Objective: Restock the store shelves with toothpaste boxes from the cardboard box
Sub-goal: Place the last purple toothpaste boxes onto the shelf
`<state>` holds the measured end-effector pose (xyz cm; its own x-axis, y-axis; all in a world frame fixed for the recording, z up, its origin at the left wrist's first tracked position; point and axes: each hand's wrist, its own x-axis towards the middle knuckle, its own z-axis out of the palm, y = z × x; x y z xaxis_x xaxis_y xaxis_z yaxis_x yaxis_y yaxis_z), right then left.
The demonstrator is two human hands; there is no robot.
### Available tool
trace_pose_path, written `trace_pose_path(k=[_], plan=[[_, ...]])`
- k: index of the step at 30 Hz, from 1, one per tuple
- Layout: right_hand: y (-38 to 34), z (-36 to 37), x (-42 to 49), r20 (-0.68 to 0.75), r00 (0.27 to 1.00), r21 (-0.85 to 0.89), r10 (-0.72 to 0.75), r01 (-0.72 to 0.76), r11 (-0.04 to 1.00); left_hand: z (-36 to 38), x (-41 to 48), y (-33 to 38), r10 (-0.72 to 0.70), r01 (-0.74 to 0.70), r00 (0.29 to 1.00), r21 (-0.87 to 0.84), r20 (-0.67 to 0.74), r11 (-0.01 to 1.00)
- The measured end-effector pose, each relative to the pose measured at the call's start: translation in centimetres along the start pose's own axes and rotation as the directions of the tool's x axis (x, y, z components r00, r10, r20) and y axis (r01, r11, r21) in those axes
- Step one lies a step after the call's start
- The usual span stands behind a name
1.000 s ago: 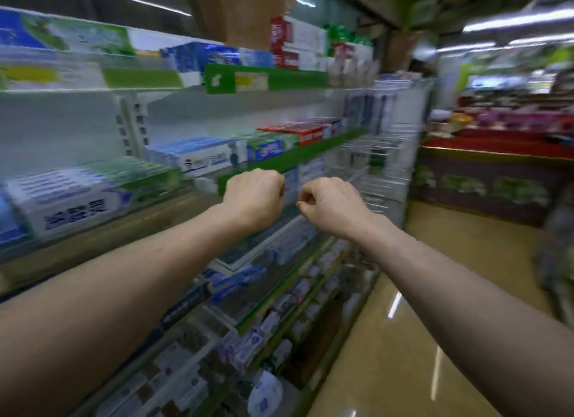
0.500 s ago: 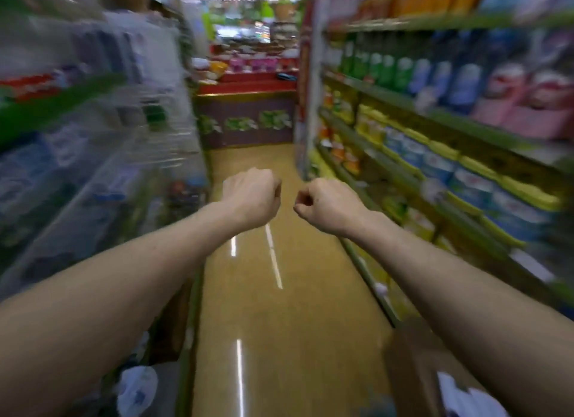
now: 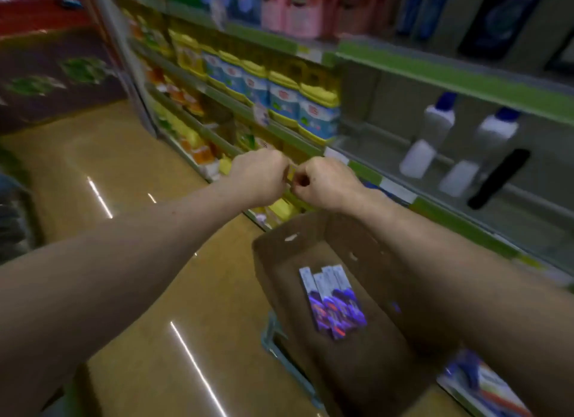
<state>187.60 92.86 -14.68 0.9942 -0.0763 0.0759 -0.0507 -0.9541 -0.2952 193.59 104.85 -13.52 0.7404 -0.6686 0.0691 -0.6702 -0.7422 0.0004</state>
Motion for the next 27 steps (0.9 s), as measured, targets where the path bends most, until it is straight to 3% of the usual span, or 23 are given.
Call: trace_pose_path(k=[5, 12, 20, 27], plan=[[8.6, 3.9, -2.3, 0.091, 0.983, 0.028, 0.157, -0.161, 0.987, 7.5, 3.4, 6.3, 0.073, -0.072, 0.988, -0.015, 0.137, 0.997], [16.7, 11.8, -5.4, 0.22, 0.915, 0.055, 0.337, -0.357, 0.932, 17.6, 5.8, 9.8, 0.138, -0.117, 0.922, -0.081, 0.361, 0.99], [22.4, 20.8, -9.5, 0.439, 0.695, 0.07, 0.57, -0.658, 0.75, 29.1, 8.2, 12.3, 0.23, -0.172, 0.822, -0.158, 0.52, 0.972], [24.9, 27.3, -11.1, 0.522, 0.528, 0.06, 0.67, -0.806, 0.588, 36.8, 10.8, 14.0, 0.354, -0.29, 0.736, -0.204, 0.577, 0.935]])
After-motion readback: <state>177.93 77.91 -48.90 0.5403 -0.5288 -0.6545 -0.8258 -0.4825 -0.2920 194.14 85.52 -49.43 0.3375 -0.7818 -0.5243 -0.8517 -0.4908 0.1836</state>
